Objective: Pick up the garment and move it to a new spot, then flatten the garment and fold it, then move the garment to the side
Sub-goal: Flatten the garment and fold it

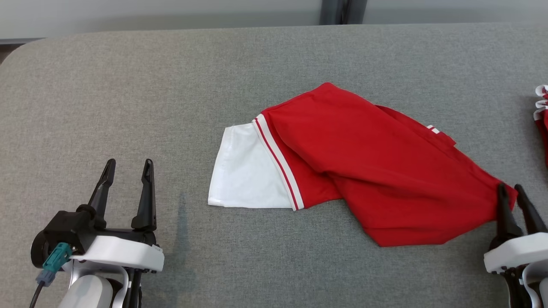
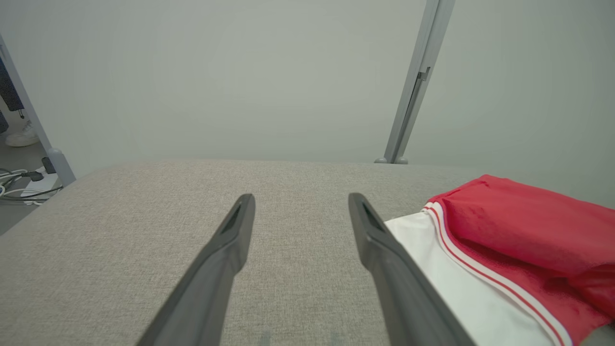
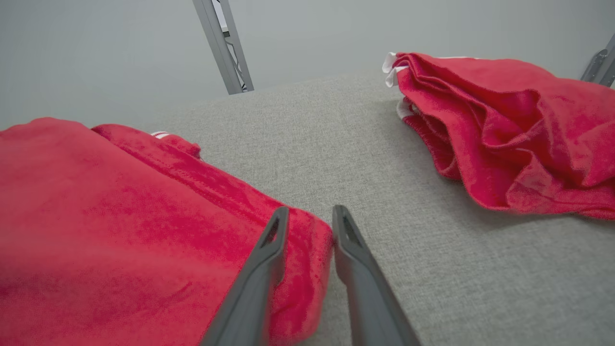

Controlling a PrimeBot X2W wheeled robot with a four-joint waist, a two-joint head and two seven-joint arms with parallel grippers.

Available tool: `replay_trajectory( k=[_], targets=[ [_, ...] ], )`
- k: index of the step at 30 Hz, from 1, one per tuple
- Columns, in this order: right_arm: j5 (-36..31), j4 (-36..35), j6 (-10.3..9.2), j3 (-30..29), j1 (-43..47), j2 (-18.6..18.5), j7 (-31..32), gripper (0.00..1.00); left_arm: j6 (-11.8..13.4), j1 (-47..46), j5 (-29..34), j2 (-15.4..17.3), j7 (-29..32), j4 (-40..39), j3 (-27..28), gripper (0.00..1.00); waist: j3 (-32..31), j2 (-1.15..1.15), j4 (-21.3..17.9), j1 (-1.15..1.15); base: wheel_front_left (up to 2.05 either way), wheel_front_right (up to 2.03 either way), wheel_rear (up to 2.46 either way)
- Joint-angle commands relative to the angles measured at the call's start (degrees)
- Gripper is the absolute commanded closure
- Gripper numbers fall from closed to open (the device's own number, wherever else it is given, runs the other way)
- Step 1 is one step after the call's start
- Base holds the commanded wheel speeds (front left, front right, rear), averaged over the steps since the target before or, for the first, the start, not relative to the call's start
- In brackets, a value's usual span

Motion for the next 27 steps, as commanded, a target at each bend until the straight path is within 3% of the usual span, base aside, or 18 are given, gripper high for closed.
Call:
replay_trajectory(
  k=[1,11,19,27],
  targets=[
    [-0.5,-0.5,0.01,0.8,-1.2,-0.7,-1.3,0.00,0.3,-0.7,0.0,0.3,-0.4,0.1,0.2,0.00,-0.3,0.00,-0.3,0.00,0.00,0.00,0.00],
    [-5.9,-11.3,0.01,3.4,1.1,1.6,-2.3,0.00,0.6,1.5,-0.4,0.5,-0.3,0.4,0.0,0.00,-3.5,0.00,-1.8,0.00,0.00,0.00,0.00],
    [-9.8,-22.0,0.01,5.4,8.4,5.1,2.4,0.00,1.2,5.0,-1.0,0.8,0.1,0.0,-0.1,0.00,-7.1,0.00,-3.1,0.00,0.00,0.00,0.00],
    [-10.2,-26.3,0.01,5.6,11.9,6.3,5.1,0.00,2.0,7.2,-1.4,1.5,0.9,-1.1,-0.1,0.00,-8.5,0.00,-3.9,0.00,0.00,0.00,0.00]
  ],
)
